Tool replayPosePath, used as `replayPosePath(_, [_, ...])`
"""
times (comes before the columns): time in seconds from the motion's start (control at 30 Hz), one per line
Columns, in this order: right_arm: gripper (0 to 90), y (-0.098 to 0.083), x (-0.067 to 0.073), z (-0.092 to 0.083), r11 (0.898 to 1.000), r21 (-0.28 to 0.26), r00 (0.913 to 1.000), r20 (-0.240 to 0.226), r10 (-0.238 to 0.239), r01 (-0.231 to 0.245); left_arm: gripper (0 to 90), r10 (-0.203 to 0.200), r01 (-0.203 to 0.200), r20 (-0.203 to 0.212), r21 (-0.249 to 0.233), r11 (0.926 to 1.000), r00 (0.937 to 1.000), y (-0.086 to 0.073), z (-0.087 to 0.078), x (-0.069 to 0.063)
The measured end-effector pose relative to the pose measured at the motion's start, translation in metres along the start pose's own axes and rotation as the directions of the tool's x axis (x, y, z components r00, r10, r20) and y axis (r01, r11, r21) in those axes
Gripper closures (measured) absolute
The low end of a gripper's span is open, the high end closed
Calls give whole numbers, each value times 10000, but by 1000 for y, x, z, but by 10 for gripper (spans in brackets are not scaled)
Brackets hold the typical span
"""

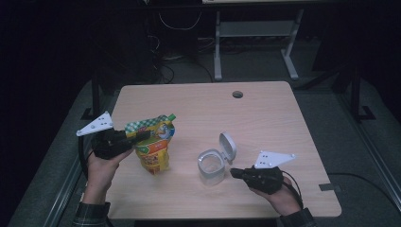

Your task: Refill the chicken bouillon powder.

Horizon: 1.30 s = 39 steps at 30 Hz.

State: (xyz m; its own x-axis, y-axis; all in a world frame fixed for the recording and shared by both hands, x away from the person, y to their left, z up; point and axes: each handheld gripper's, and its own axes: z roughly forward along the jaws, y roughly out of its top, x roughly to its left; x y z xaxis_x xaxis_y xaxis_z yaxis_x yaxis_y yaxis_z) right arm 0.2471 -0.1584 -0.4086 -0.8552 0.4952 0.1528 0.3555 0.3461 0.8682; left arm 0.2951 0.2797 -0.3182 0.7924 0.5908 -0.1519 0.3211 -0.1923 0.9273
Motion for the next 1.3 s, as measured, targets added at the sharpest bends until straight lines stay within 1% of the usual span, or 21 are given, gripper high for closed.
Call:
replayPosePath(0.17, [898,9,7,6,9996,-202,9998,-7,-210,210,900,-32,34,119,-133,9999,9999,3,-3,-3])
replayPosePath(0.27, [898,13,11,12,9994,-207,9996,-100,-272,270,900,-80,84,169,-246,9997,9998,5,-6,-4])
replayPosePath(0.37, [898,18,15,18,9991,-176,9992,-96,-388,387,900,-66,74,227,-327,9994,9997,8,-9,-5])
replayPosePath(0.43, [898,21,17,21,9992,-233,9994,-95,-328,325,900,-83,93,263,-388,9992,9996,9,-10,-6])
replayPosePath(0.53, [898,28,20,27,9982,-283,9984,-172,-530,525,900,-106,122,347,-437,9990,9993,11,-11,-8])
replayPosePath(0.63, [898,31,22,30,9978,-316,9980,-227,-585,578,900,-13,29,403,-414,9991,9992,13,-12,-10])
replayPosePath(0.7, [898,34,26,37,9975,-309,9977,-250,-637,629,900,-79,102,490,-458,9989,9988,16,-12,-13])
replayPosePath(0.77, [898,36,28,41,9974,-286,9973,-275,-676,668,900,-35,61,546,-459,9989,9985,17,-12,-14])
replayPosePath(0.87, [899,38,28,45,9968,-282,9968,-261,-758,751,900,-42,70,579,-478,9988,9983,18,-12,-15])
replayPosePath(0.9, [899,41,30,49,9965,-305,9967,-226,-779,772,900,-69,104,670,-526,9986,9977,19,-12,-17])
replayPosePath(0.97, [899,45,31,53,9962,-350,9965,-248,-800,791,900,-53,92,702,-547,9985,9975,20,-11,-18])
replayPosePath(1.07, [899,50,32,59,9953,-369,9959,-137,-898,893,900,-61,102,760,-529,9985,9971,22,-12,-19])
replayPosePath(1.13, [899,52,32,61,9956,-373,9962,-131,-861,856,900,-58,96,760,-500,9987,9971,23,-12,-19])
replayPosePath(1.17, [899,56,33,67,9946,-355,9951,-131,-978,973,900,-97,138,775,-527,9985,9969,25,-13,-19])
replayPosePath(1.2, [899,56,33,67,9946,-355,9951,-131,-978,973,900,-97,138,775,-527,9985,9969,25,-13,-19])
replayPosePath(1.3, [899,62,35,76,9938,-408,9945,-88,-1041,1037,900,-174,223,888,-553,9982,9959,28,-13,-20])
